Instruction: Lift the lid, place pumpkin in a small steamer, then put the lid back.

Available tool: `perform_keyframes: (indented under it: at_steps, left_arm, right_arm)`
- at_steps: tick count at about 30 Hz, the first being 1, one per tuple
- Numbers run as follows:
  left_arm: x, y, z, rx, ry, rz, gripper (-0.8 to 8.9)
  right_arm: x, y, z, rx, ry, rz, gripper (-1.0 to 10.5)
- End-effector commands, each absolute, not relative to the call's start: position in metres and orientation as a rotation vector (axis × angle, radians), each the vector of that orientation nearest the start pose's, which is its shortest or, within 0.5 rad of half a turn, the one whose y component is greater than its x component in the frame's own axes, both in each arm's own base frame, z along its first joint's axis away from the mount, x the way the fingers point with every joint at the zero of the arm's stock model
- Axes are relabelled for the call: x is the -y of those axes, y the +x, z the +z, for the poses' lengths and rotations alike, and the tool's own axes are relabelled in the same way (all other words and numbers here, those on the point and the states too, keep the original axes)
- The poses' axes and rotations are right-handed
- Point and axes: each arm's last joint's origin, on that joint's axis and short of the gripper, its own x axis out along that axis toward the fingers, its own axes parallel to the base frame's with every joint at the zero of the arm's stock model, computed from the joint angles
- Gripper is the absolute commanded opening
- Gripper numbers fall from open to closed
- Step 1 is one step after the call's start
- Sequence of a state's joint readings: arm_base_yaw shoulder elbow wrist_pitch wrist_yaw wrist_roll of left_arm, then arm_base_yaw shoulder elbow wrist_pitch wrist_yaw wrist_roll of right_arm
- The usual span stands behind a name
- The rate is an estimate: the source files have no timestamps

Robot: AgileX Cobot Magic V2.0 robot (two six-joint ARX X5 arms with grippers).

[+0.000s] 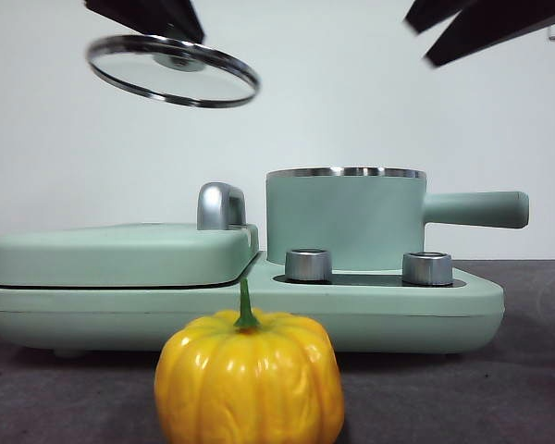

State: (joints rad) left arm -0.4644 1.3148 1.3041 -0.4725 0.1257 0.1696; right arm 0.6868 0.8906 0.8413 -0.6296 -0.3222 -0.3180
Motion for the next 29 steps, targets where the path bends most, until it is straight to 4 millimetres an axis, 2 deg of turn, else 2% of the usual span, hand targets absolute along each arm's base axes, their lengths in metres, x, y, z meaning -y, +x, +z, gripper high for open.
perform_keyframes:
  at_steps: [1,7,13,21,29]
  left_arm:
    - [0.120,0.247,0.388,-0.370,0.258,-0.598,0.13]
    - [0.091,0.232,0.386,-0.368,0.240,-0.517,0.13]
    - [0.070,0.212,0.376,-0.368,0.227,-0.462,0.13]
    - [0.063,0.202,0.380,-0.339,0.221,-0.443,0.13]
    - [0.062,0.202,0.380,-0.336,0.221,-0.438,0.13]
  right_arm:
    - [-0.137,0.128,0.293,-0.555,-0.477,1.130,3.9]
    - [-0.172,0.127,0.267,-0.661,-0.590,1.209,4.7]
    - [-0.200,0.129,0.242,-0.728,-0.642,1.276,4.8]
    - [-0.227,0.142,0.210,-0.781,-0.653,1.301,5.0]
    - [-0.237,0.148,0.183,-0.876,-0.671,1.304,5.0]
